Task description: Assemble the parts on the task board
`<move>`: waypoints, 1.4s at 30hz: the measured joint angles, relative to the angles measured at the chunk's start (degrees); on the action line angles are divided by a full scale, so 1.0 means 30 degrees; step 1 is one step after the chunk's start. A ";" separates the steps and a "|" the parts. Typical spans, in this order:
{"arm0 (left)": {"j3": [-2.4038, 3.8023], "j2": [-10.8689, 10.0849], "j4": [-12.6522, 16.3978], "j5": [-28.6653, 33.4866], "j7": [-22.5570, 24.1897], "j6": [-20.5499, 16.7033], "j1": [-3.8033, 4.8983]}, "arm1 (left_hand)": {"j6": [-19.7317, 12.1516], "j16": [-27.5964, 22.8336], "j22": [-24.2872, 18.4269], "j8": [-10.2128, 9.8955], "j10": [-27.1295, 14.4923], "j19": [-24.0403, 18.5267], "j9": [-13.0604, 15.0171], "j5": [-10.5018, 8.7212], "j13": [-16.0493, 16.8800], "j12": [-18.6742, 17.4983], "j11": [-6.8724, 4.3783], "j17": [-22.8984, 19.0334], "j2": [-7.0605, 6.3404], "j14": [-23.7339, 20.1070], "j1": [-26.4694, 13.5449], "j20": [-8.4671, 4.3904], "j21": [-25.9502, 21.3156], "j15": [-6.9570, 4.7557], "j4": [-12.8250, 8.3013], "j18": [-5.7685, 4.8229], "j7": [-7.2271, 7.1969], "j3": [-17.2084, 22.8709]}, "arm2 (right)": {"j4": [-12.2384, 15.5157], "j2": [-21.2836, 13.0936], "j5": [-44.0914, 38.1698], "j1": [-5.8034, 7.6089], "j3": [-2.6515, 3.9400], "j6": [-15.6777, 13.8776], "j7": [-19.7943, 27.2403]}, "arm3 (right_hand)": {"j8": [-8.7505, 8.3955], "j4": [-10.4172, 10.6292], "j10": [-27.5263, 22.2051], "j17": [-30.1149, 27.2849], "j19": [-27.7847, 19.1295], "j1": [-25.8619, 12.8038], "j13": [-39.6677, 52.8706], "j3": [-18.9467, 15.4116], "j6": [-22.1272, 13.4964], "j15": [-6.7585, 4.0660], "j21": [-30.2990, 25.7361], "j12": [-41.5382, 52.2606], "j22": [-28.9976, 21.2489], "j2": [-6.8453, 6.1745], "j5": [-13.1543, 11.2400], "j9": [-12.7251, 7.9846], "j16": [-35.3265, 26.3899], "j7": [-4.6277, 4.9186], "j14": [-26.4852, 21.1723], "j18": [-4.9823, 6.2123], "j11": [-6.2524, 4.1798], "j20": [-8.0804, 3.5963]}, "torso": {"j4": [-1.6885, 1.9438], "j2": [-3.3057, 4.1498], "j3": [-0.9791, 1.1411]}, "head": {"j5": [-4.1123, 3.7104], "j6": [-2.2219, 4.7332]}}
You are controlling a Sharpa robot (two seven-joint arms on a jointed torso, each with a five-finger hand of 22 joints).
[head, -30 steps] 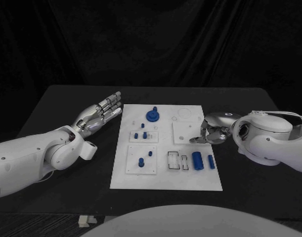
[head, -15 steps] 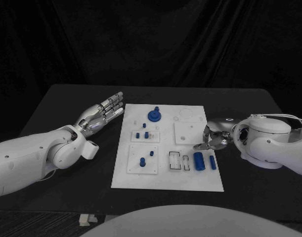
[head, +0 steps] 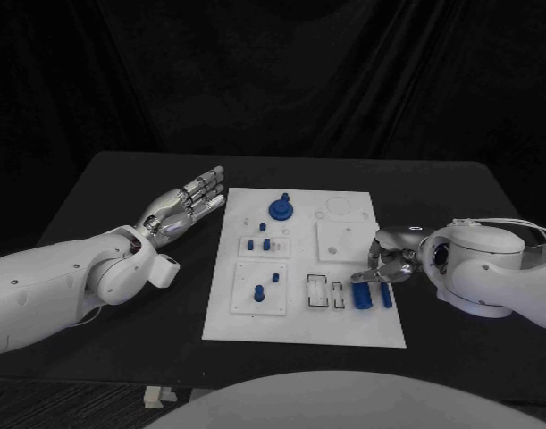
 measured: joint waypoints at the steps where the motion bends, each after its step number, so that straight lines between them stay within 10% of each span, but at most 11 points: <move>1: 0.0000 0.0000 -0.0002 0.0000 0.0000 0.0000 -0.0001 | 0.0000 0.0000 -0.0001 0.0000 -0.0001 0.0000 0.0000 0.0000 0.0000 0.0000 0.0001 0.0001 0.0000 0.0000 0.0000 0.0000 0.0000 0.0000 0.0000 -0.0002 0.0000 0.0000 | 0.0000 0.0011 0.0005 -0.0034 0.0000 -0.0009 -0.0016 | -0.0093 0.0000 -0.0001 0.0000 0.0000 0.0000 -0.0001 0.0000 0.0000 0.0001 0.0000 0.0000 0.0000 0.0000 0.0000 -0.0022 0.0000 0.0000 0.0000 0.0000 -0.0001 0.0000 | 0.0000 0.0000 0.0000 | -0.0002 0.0000; 31: 0.0000 0.0070 -0.0140 0.0000 -0.0055 0.0052 -0.0039 | 0.0101 0.0000 -0.0001 0.0000 0.0000 0.0000 -0.0002 0.0148 -0.0010 0.0000 0.0000 -0.0011 -0.0012 0.0000 0.0143 0.0000 0.0000 0.0000 -0.0054 -0.0002 0.0375 0.0053 | -0.0761 0.1027 0.0067 -0.0821 0.0009 0.0618 -0.1215 | -0.0254 0.0154 0.0000 -0.0004 0.0000 -0.1363 -0.0004 -0.0155 0.0622 0.0002 -0.0090 -0.0001 0.0011 -0.0307 -0.0295 0.0651 -0.0161 -0.0141 0.0000 0.0004 0.0001 0.0001 | -0.0013 -0.0015 0.0000 | 0.0018 0.0000; 38: 0.0001 0.0103 -0.0167 0.0000 -0.0095 0.0092 -0.0064 | 0.0104 0.0000 -0.0001 0.0000 0.0001 0.0000 -0.0001 0.0237 -0.0008 0.0001 0.0000 -0.0008 -0.0086 0.0000 0.0217 0.0000 0.0000 0.0000 -0.0106 -0.0001 0.0511 0.0105 | -0.0869 0.1311 0.0072 -0.0864 0.0009 0.1015 -0.1378 | 0.0179 0.0067 0.0002 -0.0004 0.0000 -0.0794 -0.0005 0.0096 0.0521 0.0002 -0.0163 -0.0001 0.0009 -0.0503 0.1016 0.2199 -0.0240 -0.0238 0.0001 0.0003 -0.0141 0.0001 | -0.0005 -0.0024 0.0002 | -0.0068 0.0000; 42: 0.0001 0.0110 -0.0178 0.0000 -0.0124 0.0122 -0.0089 | 0.0104 0.0000 -0.0001 0.0000 0.0001 0.0000 0.0005 0.0348 -0.0006 0.0000 0.0000 -0.0007 -0.0086 -0.0071 0.0216 0.0000 0.0000 0.0070 -0.0105 -0.0002 0.0511 0.0105 | -0.0889 0.1413 0.0073 -0.0882 0.0019 0.1279 -0.1436 | 0.0936 -0.0006 0.0008 -0.0004 -0.0001 -0.0202 -0.0002 0.0169 -0.0212 0.0002 -0.0236 -0.0001 0.0008 -0.0588 0.1984 0.4289 -0.0329 -0.0298 0.0001 0.0004 -0.0148 0.0001 | -0.0013 -0.0026 0.0002 | -0.0027 0.0000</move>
